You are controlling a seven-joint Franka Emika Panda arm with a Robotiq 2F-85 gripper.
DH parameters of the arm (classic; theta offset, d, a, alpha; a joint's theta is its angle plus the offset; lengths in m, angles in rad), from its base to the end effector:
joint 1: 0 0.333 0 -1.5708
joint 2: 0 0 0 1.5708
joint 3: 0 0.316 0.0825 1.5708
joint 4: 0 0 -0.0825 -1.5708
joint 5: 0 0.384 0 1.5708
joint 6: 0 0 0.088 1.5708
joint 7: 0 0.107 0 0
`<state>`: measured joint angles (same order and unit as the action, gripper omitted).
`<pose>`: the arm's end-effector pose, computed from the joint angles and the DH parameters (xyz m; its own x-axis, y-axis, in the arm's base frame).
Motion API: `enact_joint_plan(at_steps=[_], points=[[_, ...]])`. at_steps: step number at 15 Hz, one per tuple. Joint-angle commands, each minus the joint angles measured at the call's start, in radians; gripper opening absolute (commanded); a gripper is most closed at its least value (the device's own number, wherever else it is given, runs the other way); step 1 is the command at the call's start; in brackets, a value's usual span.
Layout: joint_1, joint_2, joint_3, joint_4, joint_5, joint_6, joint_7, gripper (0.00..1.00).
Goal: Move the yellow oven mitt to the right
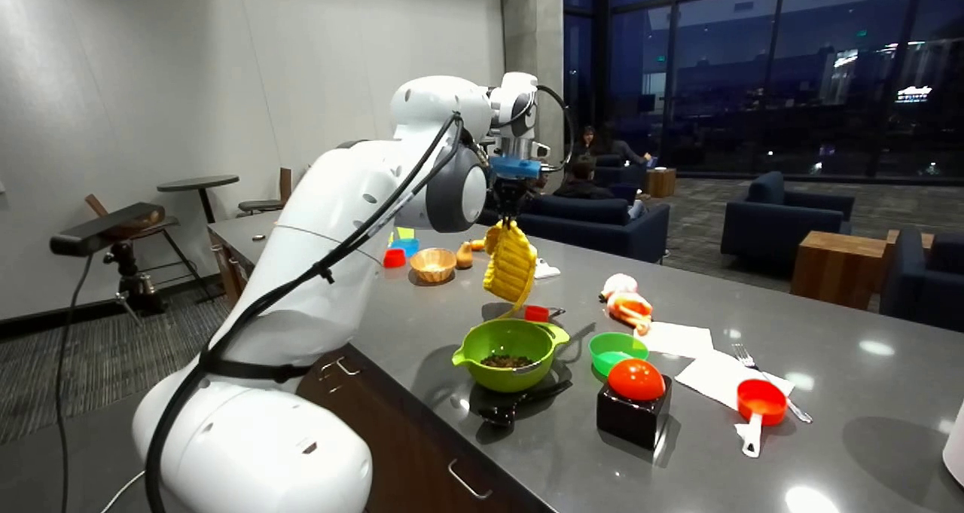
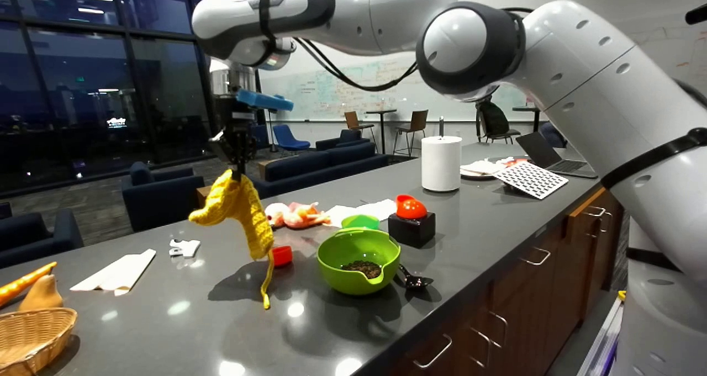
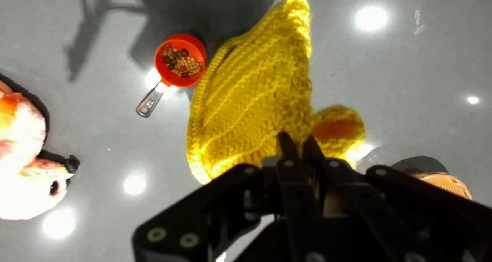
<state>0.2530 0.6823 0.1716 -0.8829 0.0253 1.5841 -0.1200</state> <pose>0.6875 0.2621 0.5102 0.8756 0.4813 0.0416 0.4824 -0.8665 -0.1287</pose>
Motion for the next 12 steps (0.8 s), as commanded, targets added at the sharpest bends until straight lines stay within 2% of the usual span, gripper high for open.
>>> enact_joint_plan(at_steps=[1,6,12], points=[[0.013,-0.097,-0.024,-0.018,-0.055,-0.055,0.039,0.02],[0.002,-0.219,-0.047,-0.045,-0.115,-0.113,0.104,0.02],[-0.005,-0.37,-0.104,-0.105,-0.217,-0.213,0.211,0.02]])
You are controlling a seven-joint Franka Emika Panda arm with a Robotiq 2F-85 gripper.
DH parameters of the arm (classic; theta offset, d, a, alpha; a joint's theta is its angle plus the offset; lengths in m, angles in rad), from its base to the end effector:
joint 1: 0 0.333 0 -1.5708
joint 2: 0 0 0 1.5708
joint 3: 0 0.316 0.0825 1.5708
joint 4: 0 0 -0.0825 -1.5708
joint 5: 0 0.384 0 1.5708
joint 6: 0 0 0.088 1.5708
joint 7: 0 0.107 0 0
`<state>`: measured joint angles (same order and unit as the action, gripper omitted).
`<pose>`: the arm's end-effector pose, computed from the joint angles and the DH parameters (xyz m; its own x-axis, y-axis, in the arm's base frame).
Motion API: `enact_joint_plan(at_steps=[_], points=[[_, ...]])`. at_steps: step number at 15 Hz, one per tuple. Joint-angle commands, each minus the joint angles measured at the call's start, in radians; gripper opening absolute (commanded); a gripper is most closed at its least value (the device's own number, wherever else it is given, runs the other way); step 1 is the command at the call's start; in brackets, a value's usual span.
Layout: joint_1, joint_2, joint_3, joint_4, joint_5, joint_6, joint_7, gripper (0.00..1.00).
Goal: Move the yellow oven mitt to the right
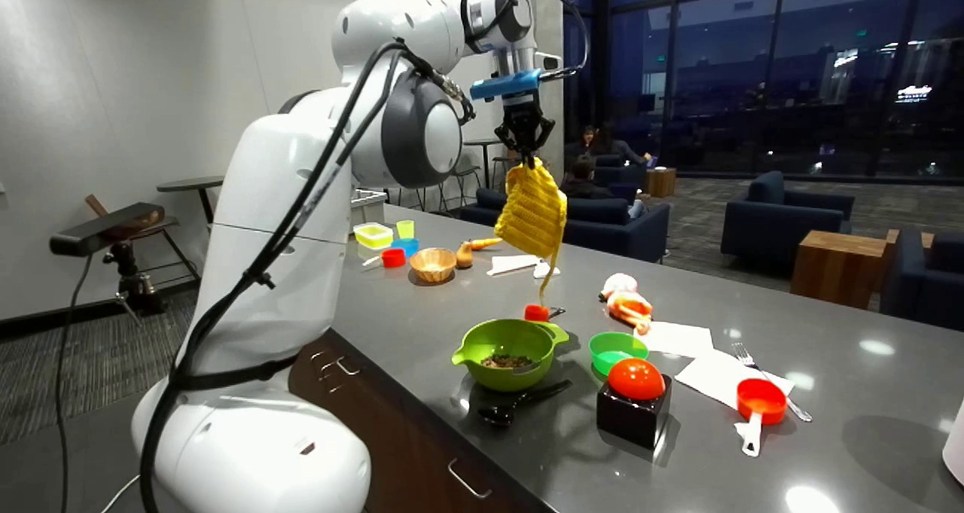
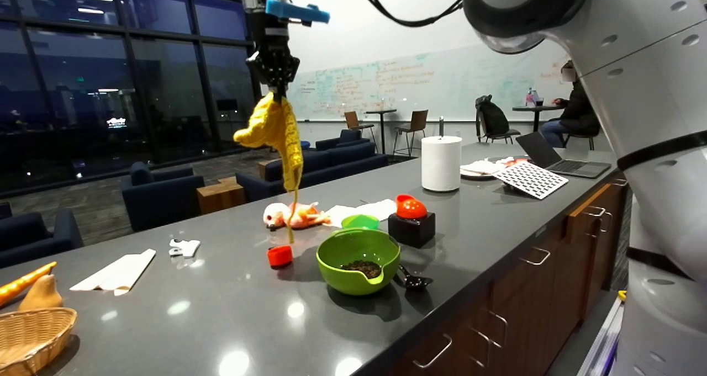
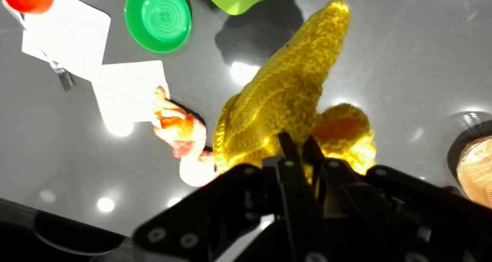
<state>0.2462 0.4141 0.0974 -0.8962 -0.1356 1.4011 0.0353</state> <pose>0.6225 0.1858 0.6704 0.9584 0.2688 0.0961 0.2608 -0.9613 0.0883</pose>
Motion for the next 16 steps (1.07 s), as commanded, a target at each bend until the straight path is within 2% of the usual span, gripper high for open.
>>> enact_joint_plan(at_steps=[1,6,13,14,16], points=[[0.0,-0.127,-0.041,-0.116,-0.079,-0.032,0.072,0.02],[-0.02,-0.264,-0.098,-0.341,-0.204,-0.023,0.166,0.02],[-0.074,-0.474,-0.149,-0.705,-0.213,-0.041,0.316,0.02],[-0.116,-0.504,-0.114,-0.746,-0.213,-0.055,0.341,0.02],[-0.144,-0.569,-0.109,-0.829,-0.206,-0.08,0.376,0.02]])
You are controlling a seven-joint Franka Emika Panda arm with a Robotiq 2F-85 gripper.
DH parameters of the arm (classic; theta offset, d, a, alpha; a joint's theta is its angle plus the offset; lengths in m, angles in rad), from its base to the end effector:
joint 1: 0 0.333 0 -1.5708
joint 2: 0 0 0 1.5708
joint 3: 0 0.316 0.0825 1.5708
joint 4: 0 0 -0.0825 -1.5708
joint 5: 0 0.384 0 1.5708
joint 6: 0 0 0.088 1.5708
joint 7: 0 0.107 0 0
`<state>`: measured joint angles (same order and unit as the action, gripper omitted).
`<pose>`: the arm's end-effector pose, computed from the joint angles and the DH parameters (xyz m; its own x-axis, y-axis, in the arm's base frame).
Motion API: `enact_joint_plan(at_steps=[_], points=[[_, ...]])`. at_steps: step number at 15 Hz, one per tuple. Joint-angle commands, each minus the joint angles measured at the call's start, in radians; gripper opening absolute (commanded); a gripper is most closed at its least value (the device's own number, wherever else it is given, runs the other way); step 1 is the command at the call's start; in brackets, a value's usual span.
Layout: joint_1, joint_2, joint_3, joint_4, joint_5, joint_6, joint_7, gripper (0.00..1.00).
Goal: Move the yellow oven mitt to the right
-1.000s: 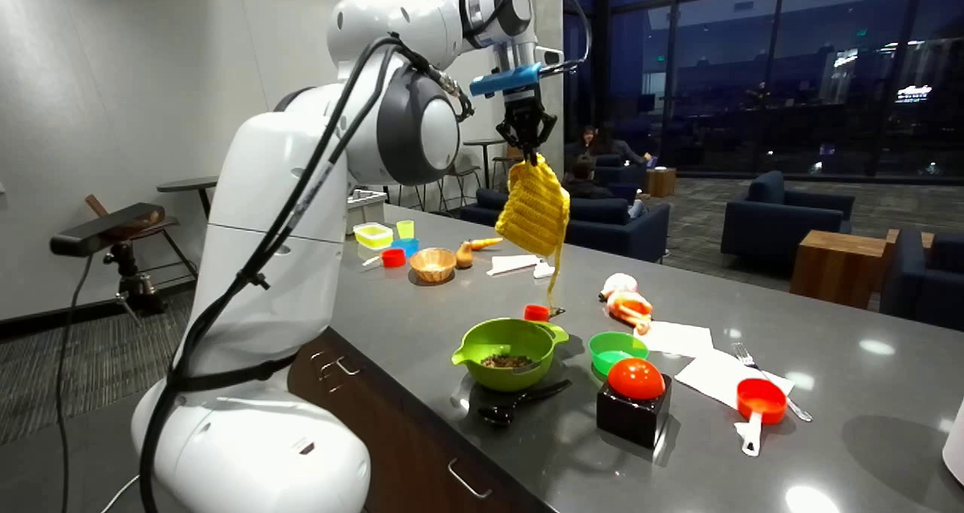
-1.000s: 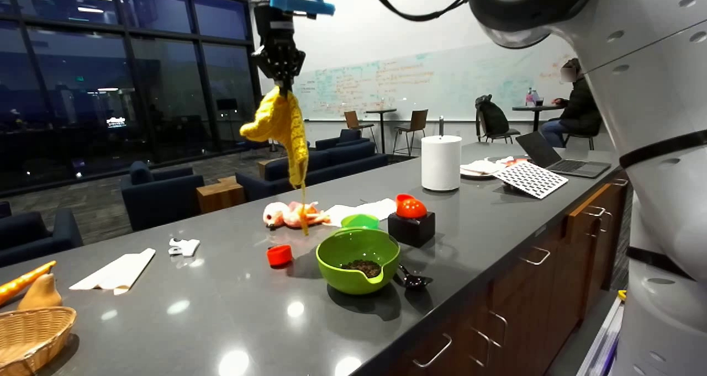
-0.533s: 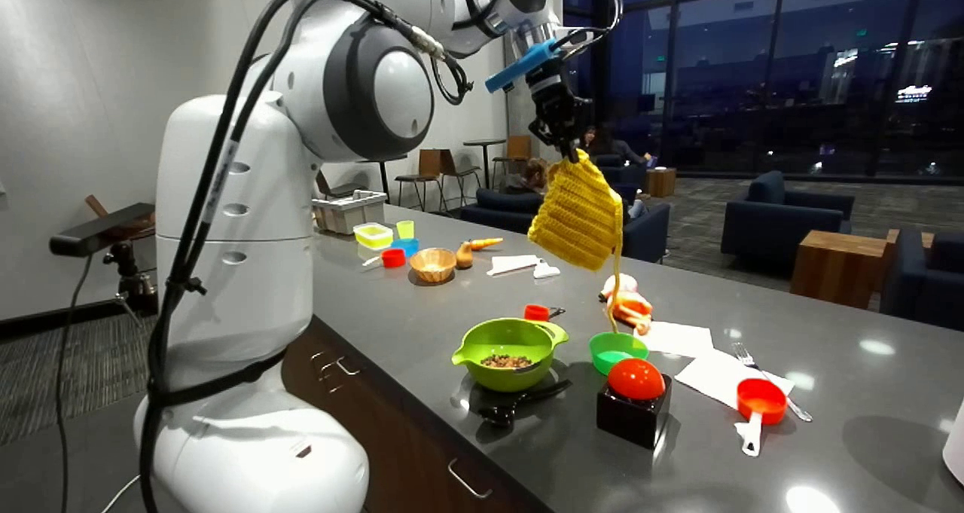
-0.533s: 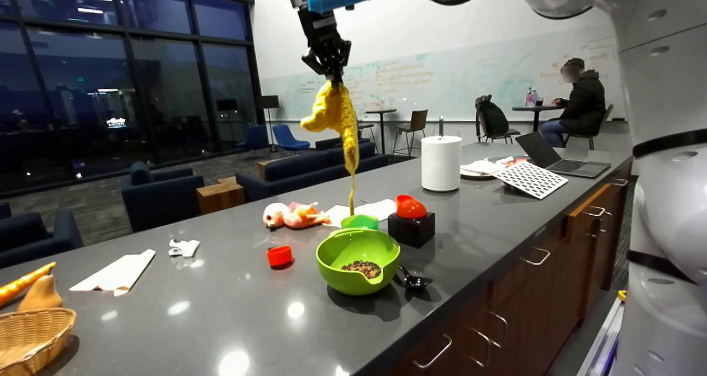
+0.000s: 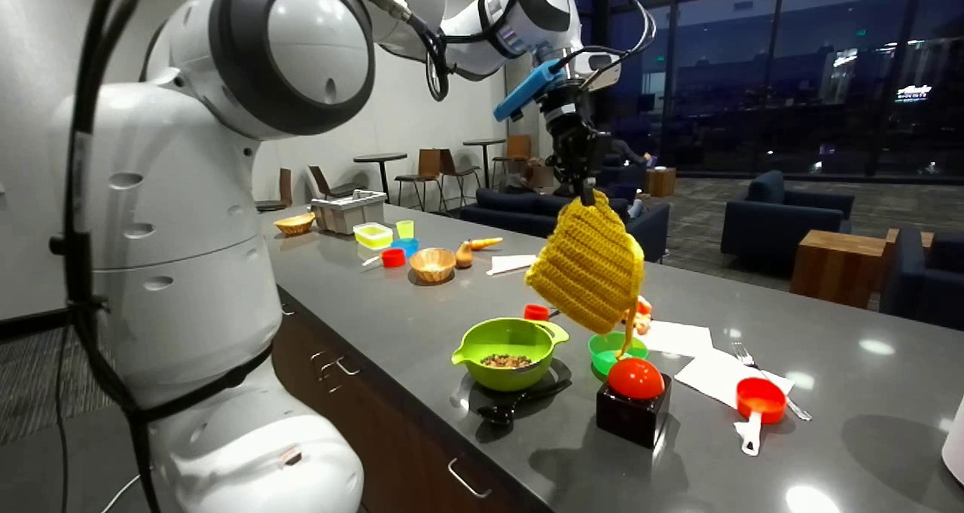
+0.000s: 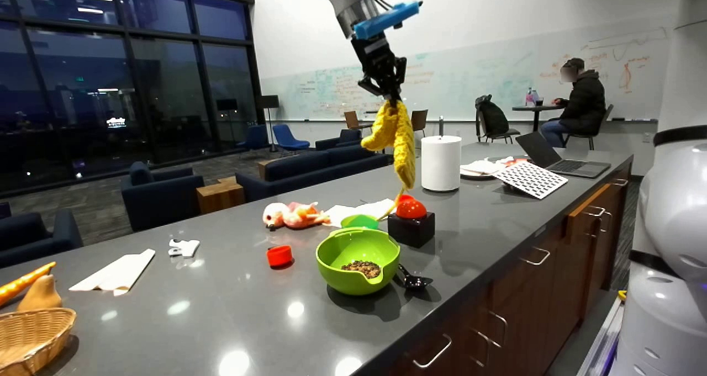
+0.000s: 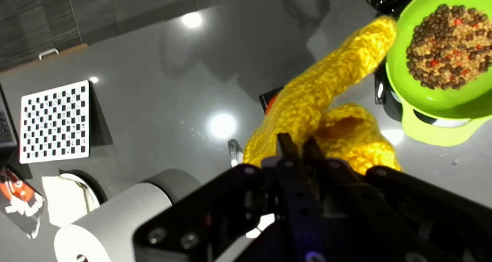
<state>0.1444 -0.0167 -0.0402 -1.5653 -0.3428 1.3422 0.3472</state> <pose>0.5249 0.0127 0.6258 0.9534 -0.2945 -0.0662 -0.2487 -0.8907 0.3807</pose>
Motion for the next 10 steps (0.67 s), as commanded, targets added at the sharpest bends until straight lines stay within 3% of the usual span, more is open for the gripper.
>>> enact_joint_plan(at_steps=[1,5,10], points=[[-0.057,-0.169,0.032,-0.198,0.004,-0.032,0.077,0.02],[-0.107,-0.272,0.041,-0.337,-0.002,-0.061,0.103,0.02],[-0.138,-0.321,0.044,-0.485,0.042,0.028,0.11,0.02]])
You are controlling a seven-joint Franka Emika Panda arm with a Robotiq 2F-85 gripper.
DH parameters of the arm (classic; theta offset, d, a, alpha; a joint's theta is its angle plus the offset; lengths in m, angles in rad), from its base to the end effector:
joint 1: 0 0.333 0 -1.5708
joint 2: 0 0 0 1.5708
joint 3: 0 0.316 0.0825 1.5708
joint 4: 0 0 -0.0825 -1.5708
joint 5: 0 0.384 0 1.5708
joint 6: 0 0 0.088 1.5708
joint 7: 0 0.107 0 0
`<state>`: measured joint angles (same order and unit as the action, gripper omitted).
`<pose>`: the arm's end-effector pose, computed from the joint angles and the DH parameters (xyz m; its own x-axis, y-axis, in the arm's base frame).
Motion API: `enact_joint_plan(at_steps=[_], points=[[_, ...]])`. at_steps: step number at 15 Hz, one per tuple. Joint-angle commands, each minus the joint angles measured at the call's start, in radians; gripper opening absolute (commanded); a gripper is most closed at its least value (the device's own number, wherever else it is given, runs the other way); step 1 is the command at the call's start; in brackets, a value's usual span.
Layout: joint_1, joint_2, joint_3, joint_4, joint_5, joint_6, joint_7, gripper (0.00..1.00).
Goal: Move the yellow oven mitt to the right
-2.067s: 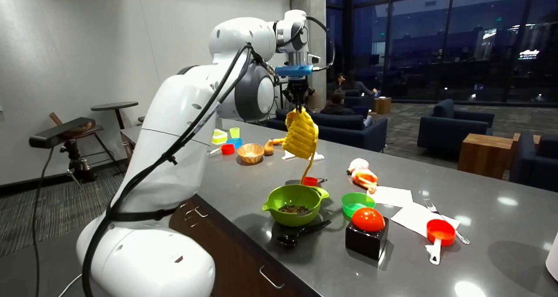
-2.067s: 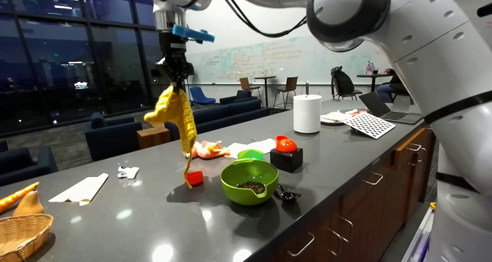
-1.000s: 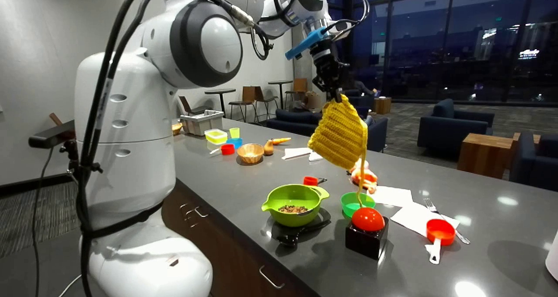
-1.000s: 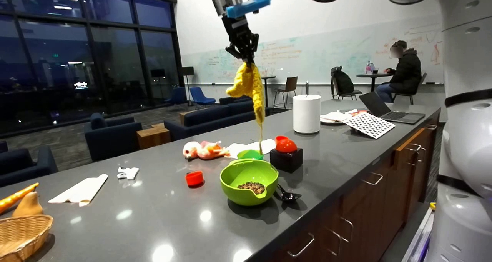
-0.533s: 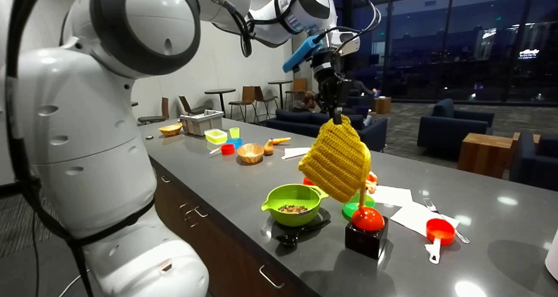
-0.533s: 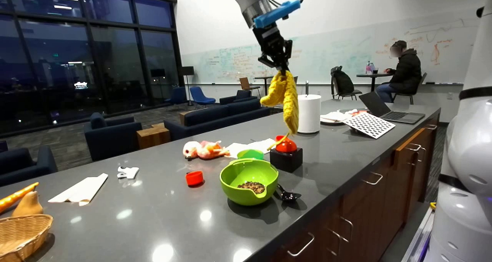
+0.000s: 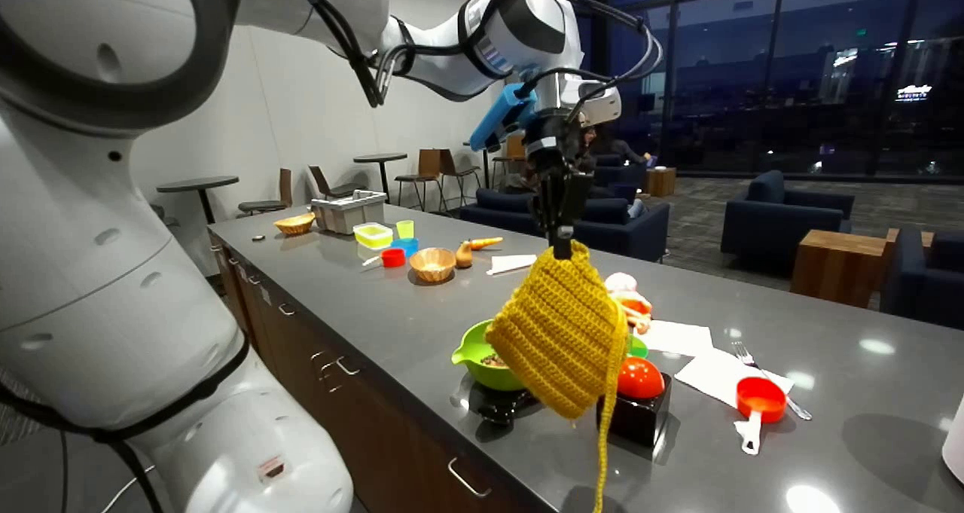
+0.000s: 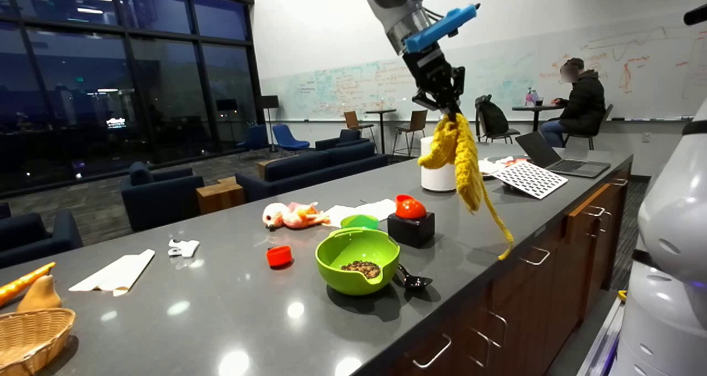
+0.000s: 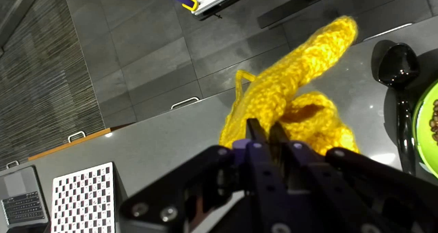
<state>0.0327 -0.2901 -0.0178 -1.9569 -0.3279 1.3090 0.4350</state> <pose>0.4250 -0.0352 0.5801 0.8709 -0.4601 -0.1725 -0.3543 -0.8313 0.4283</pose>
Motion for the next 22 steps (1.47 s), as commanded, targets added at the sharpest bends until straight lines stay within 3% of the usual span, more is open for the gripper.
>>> enact_joint_plan(at_steps=[1,13,22], points=[[-0.031,-0.052,0.021,-0.118,0.038,0.082,0.026,0.02],[-0.079,-0.051,0.015,-0.281,0.123,0.275,0.054,0.02],[-0.036,0.111,0.063,-0.293,0.257,0.488,0.012,0.02]])
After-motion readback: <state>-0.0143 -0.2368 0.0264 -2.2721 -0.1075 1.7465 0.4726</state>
